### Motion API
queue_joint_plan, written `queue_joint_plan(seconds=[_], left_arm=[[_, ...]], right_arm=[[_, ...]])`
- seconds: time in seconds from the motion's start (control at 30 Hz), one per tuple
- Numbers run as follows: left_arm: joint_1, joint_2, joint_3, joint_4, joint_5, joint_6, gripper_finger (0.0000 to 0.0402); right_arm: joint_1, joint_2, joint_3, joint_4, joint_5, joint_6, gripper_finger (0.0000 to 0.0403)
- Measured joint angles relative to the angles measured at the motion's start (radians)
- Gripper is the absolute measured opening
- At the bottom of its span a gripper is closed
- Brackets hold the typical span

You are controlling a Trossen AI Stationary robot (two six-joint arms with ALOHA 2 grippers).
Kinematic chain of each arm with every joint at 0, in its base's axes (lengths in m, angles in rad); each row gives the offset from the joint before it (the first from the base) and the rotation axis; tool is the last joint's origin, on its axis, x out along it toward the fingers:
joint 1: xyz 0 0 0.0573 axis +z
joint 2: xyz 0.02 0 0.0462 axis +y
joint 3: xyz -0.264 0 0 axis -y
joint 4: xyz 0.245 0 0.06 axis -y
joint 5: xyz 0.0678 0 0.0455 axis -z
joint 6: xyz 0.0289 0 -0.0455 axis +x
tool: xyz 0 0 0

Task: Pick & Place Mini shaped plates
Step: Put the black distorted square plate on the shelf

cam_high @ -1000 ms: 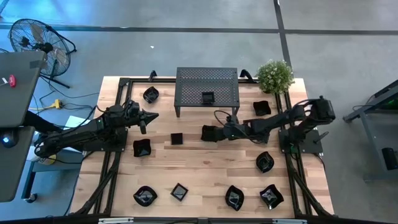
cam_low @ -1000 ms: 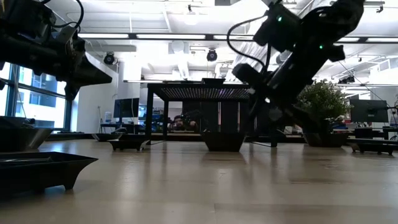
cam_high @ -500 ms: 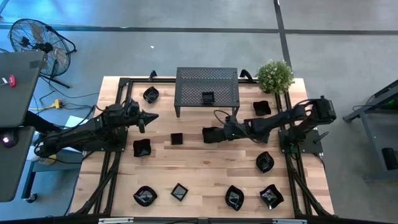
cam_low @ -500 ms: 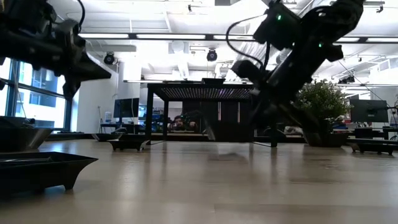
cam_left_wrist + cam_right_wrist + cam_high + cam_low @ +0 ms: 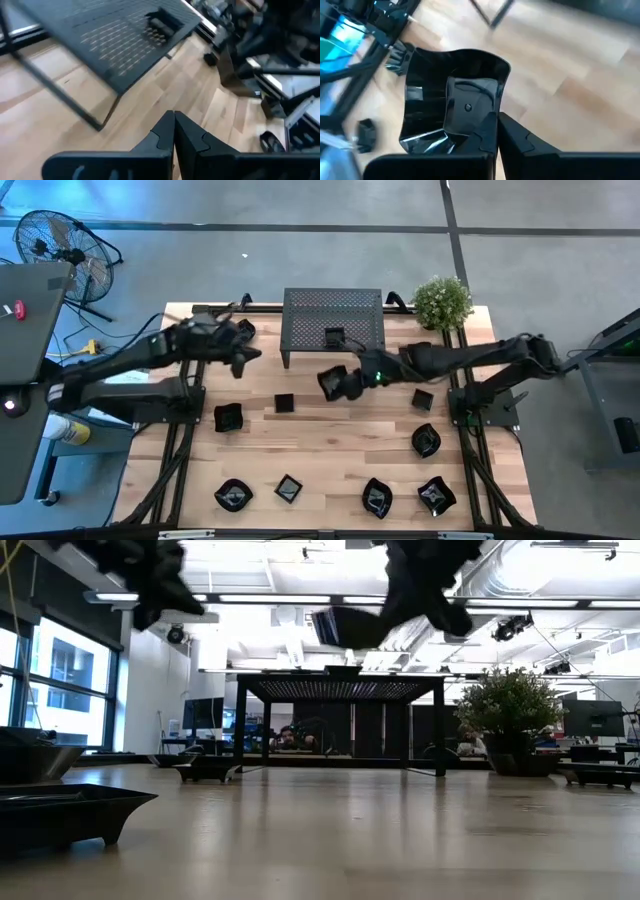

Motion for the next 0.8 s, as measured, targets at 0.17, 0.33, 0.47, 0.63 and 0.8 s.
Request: queue_joint_plan(seconds=[0.17,0.33,0.47,0.63,0.8], left_arm=[[0.000,0.195,0.163,0.044,0.103,0.043,0.0001],[-0.001,0.334,0.300,0.014,0.131,0.053,0.0002],[-0.013,0.394,0.384,-0.020,0.115,0.100,0.0027],[-0.084,0.431,0.434,-0.045,0.020,0.157,0.0091],[-0.149,0.443,0.438,-0.052,-0.091,0.174,0.0126]], right_arm=[[-0.030,0.069,0.218,-0.126,0.093,-0.230,0.0002],[-0.043,0.164,0.383,-0.190,0.149,-0.458,0.0002],[-0.049,0.233,0.465,-0.213,0.182,-0.566,0.0002],[-0.063,0.273,0.500,-0.209,0.181,-0.584,0.0002],[-0.067,0.274,0.500,-0.179,0.181,-0.585,0.0002]])
